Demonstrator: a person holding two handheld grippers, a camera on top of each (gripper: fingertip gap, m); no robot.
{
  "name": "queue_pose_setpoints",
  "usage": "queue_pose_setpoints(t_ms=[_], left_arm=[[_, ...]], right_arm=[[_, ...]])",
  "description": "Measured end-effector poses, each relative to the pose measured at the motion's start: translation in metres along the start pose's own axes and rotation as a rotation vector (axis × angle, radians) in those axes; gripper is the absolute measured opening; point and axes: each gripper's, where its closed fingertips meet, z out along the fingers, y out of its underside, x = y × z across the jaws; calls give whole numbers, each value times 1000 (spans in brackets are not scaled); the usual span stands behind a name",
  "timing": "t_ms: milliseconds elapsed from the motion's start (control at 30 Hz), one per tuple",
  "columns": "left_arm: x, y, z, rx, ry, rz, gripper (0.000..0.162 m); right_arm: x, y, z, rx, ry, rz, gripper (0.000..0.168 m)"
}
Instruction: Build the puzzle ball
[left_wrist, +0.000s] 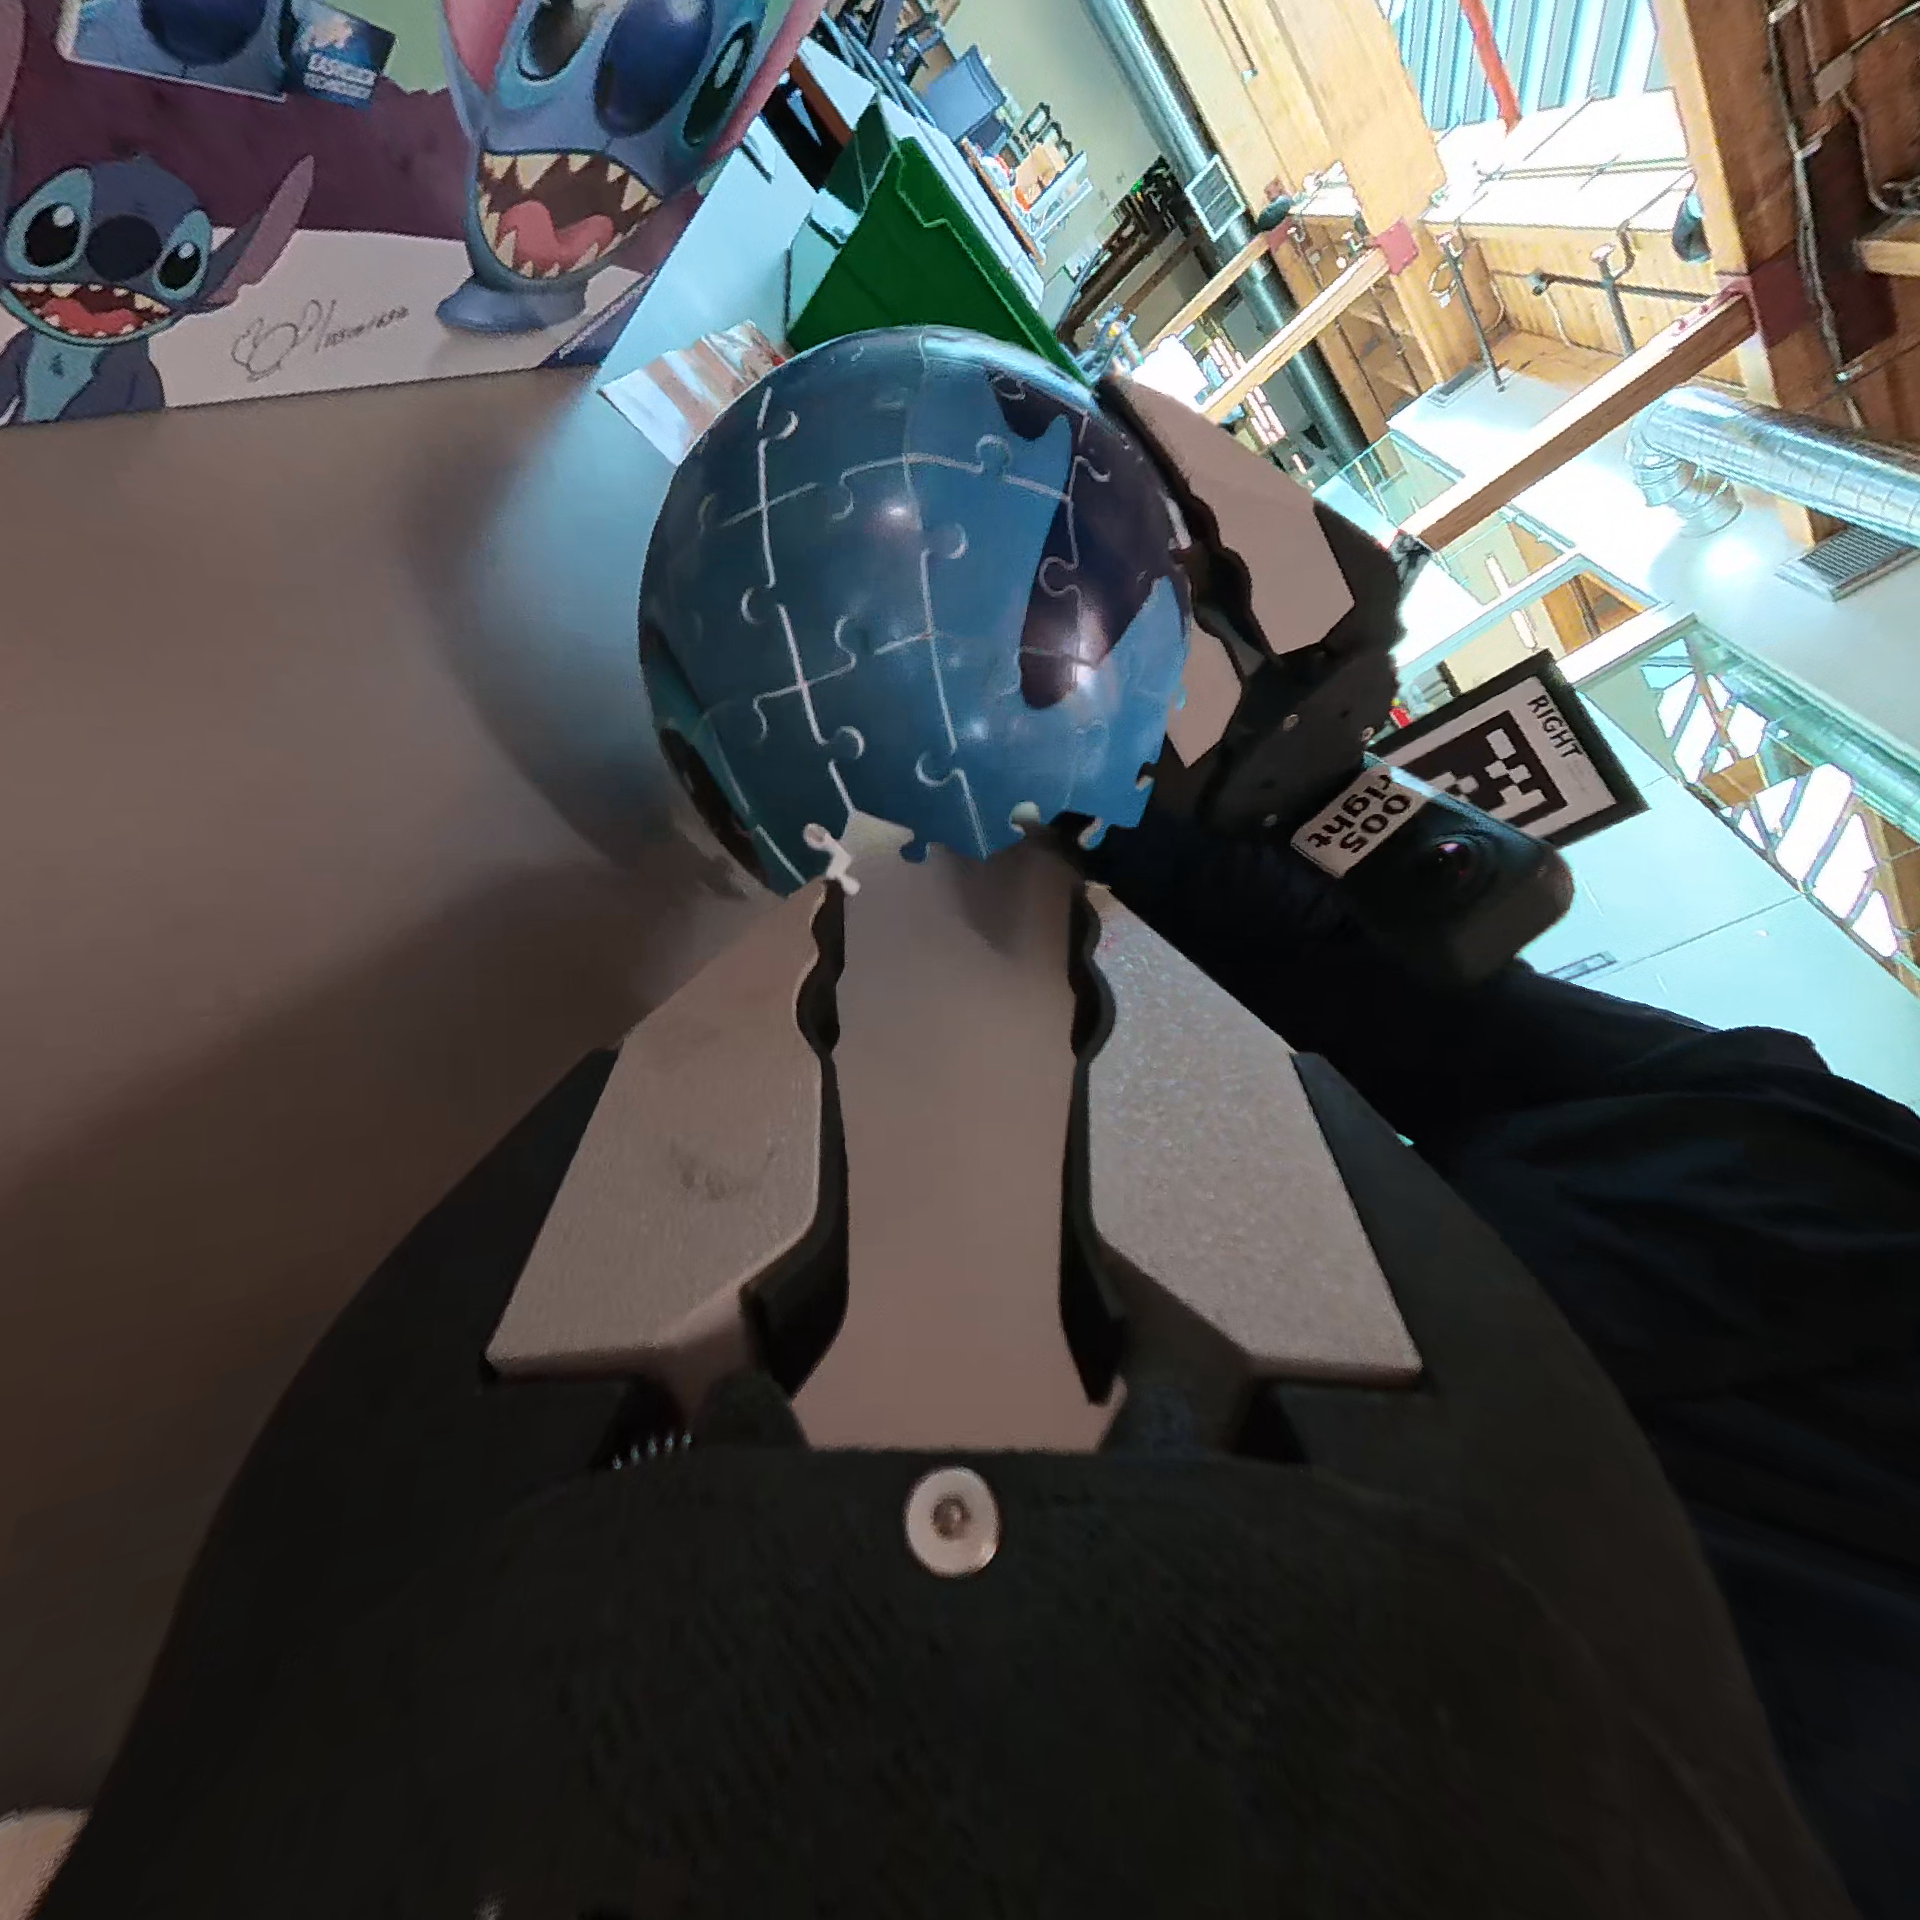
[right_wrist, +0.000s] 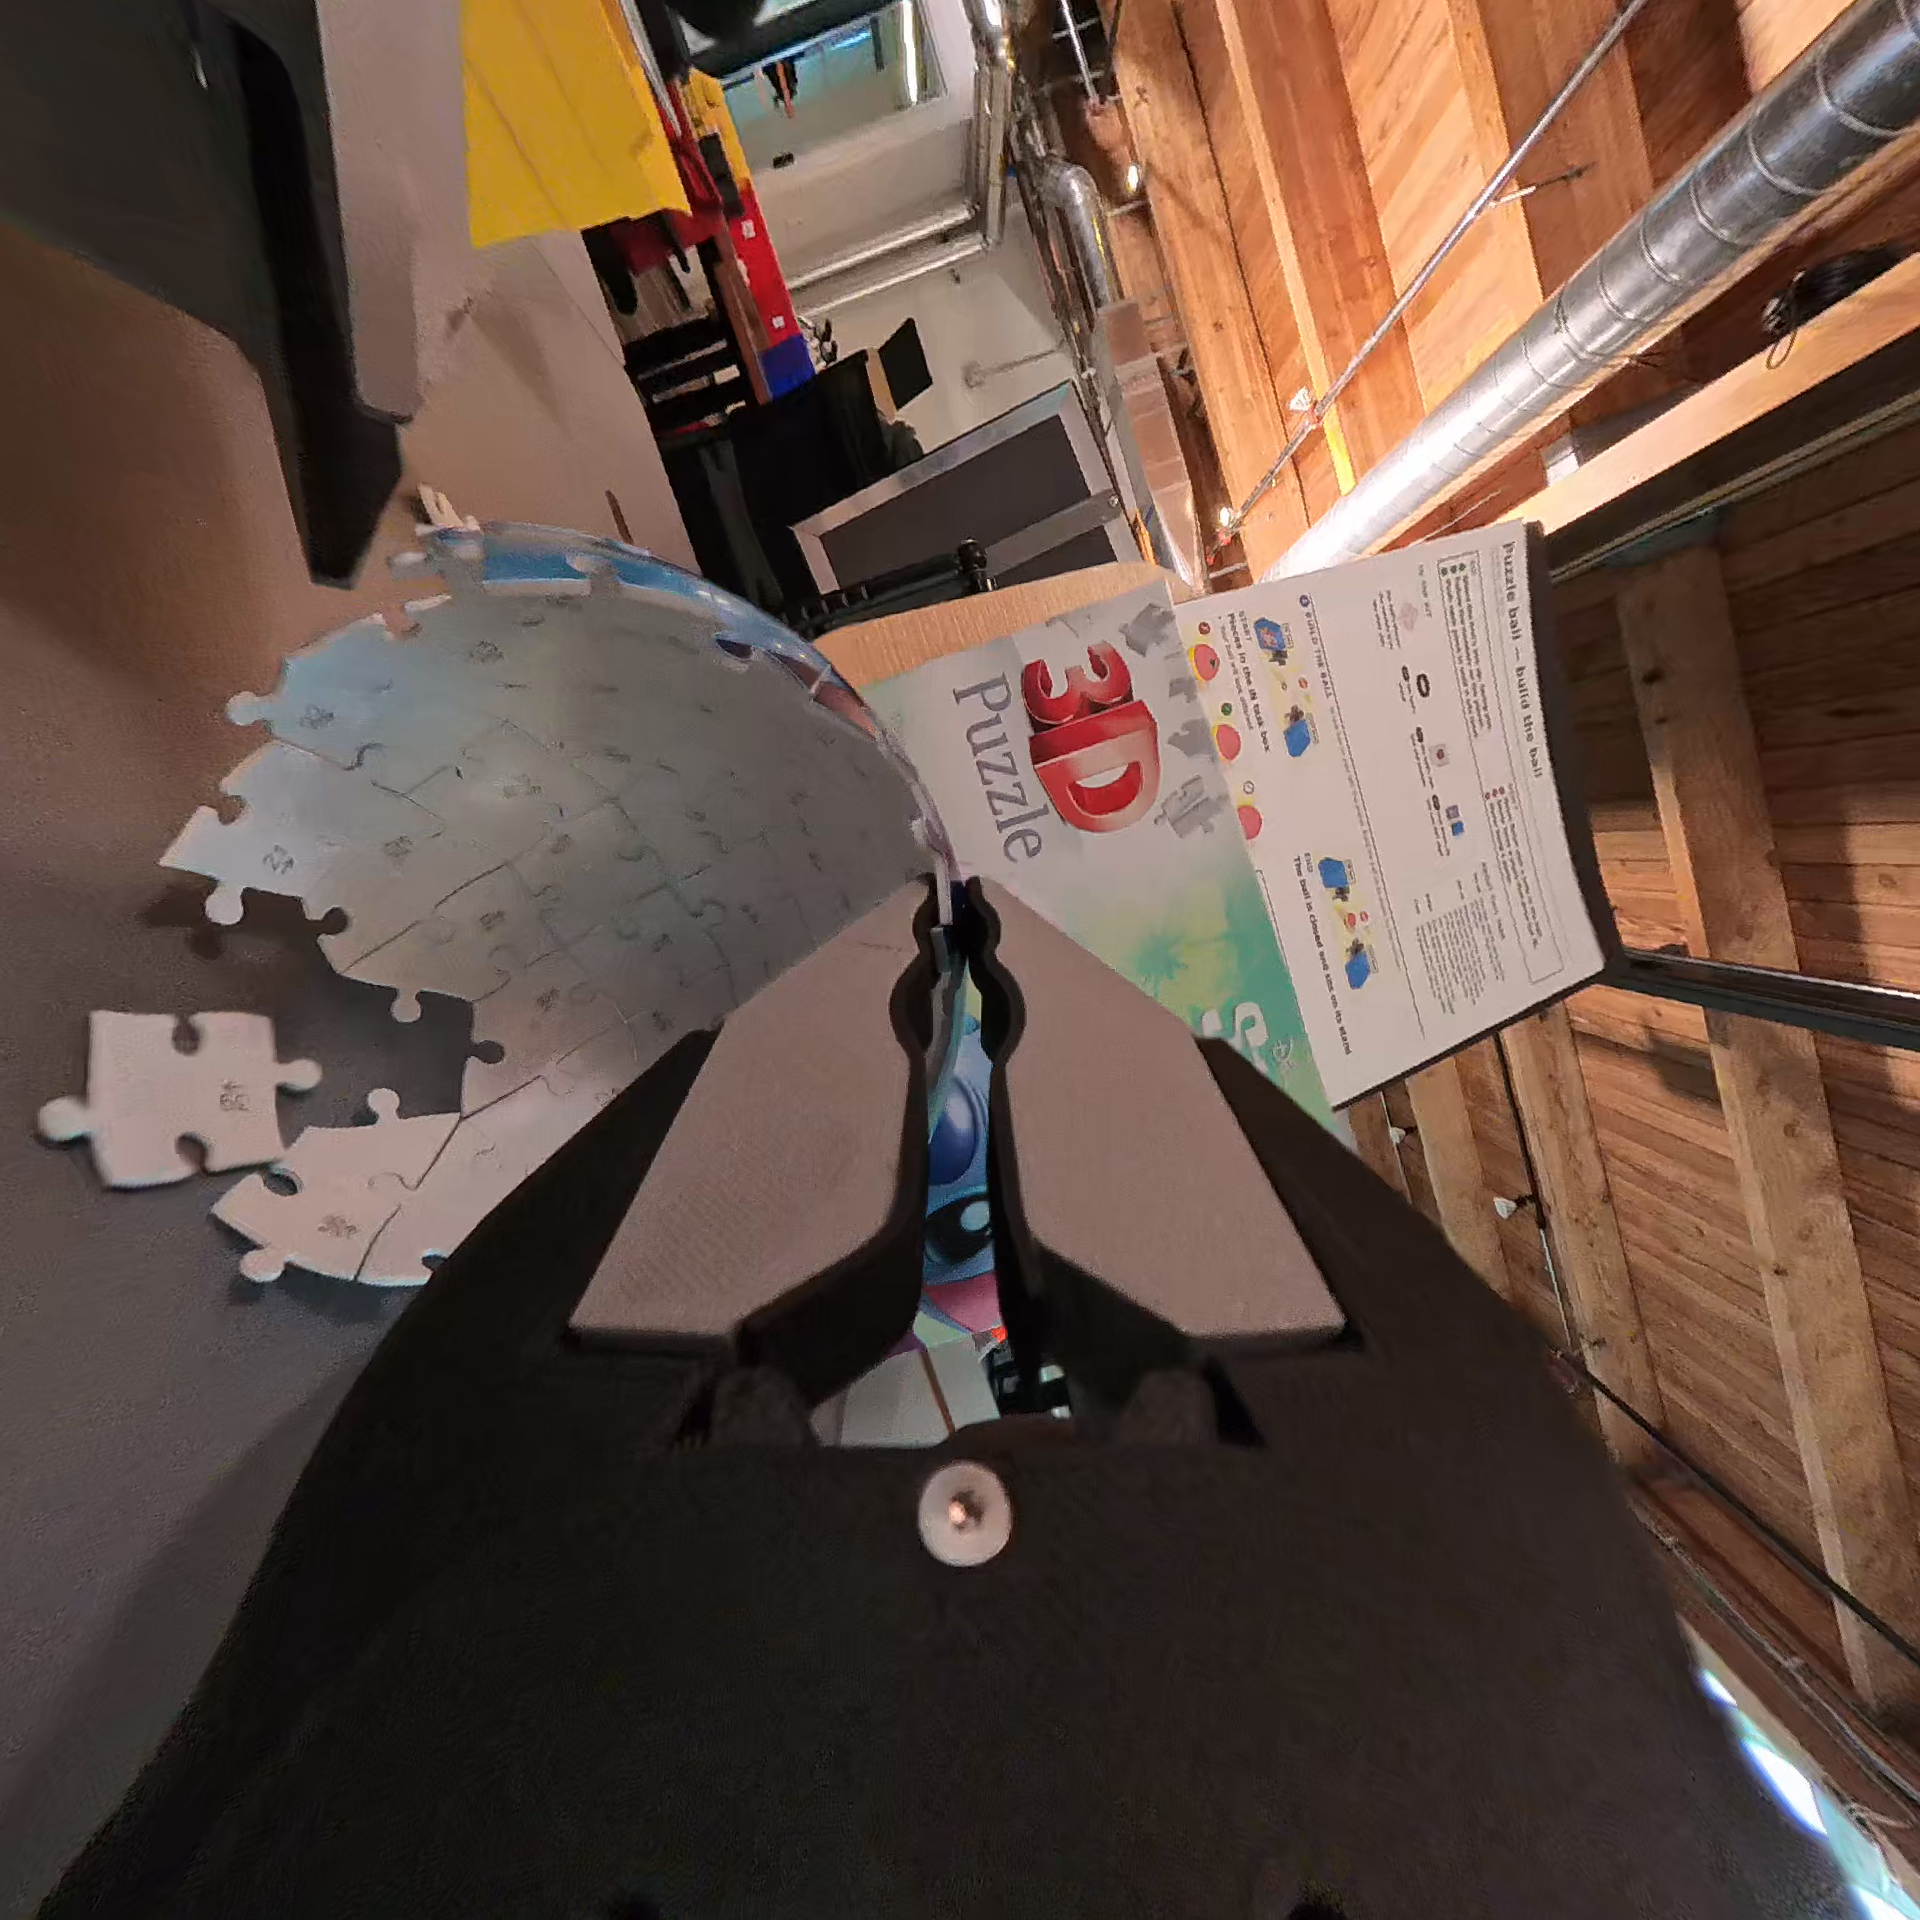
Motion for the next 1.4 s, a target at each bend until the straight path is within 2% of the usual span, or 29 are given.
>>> queue_pose_setpoints(t_ms=[33,133,300,400,567,700,1100,1400], left_arm=[[-3,0,-1,0,-18,2,43],[-9,-5,-13,42,-132,61,50],[-14,-12,-28,64,-434,324,70],[-10,-22,-27,67,-519,430,71],[10,-67,-33,193,-425,388,59],[-8,-88,-26,178,-442,374,59],[-47,-79,8,150,-327,233,58],[-45,-77,16,161,-237,188,55]], right_arm=[[-1,3,1,-7,-7,6,0],[-2,8,3,-27,-24,31,0],[-2,9,3,-28,-22,52,0],[-2,5,1,-14,-7,25,0],[-5,-1,-4,15,9,-15,0],[-5,-1,-4,19,12,-11,0],[-5,7,4,25,-8,60,1],[-5,9,8,34,-7,85,2]])
